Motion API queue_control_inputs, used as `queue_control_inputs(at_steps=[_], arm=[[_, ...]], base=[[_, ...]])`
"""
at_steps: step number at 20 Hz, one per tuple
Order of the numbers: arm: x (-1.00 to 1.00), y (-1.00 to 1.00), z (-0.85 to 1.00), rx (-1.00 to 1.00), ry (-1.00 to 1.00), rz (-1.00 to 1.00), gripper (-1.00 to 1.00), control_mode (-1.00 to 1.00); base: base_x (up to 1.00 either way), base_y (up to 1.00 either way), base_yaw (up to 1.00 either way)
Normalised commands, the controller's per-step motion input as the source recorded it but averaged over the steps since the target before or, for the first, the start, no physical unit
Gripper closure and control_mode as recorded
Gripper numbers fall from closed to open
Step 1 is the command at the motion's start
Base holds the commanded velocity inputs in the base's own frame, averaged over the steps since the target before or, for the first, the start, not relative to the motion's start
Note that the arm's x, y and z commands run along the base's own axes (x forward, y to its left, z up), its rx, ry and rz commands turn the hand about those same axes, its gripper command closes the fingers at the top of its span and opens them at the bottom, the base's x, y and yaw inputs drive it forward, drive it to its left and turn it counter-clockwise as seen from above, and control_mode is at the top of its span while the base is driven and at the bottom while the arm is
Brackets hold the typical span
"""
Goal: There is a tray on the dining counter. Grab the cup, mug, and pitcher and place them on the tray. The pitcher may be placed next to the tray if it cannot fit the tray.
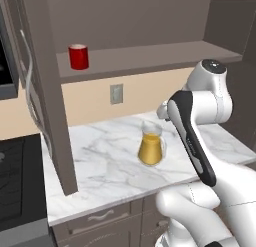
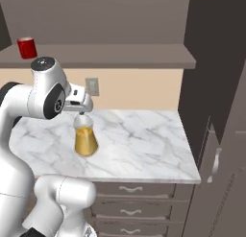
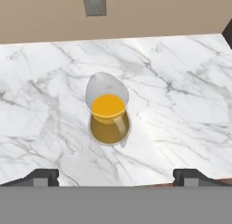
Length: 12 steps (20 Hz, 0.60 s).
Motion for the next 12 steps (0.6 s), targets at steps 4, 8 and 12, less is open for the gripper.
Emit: queue_control_inputs(at_steps=[4, 8, 12], arm=[[0.00, 0.00, 0.00, 0.00, 0.00, 0.00, -1.00, 1.00], [0.00, 0.00, 0.00, 0.00, 0.00, 0.00, -1.00, 1.00], [0.00, 0.00, 0.00, 0.00, 0.00, 0.00, -1.00, 1.00]], base=[[0.56, 0.00, 0.01], [0.44, -0.02, 0.25], [0.31, -0.01, 0.35]])
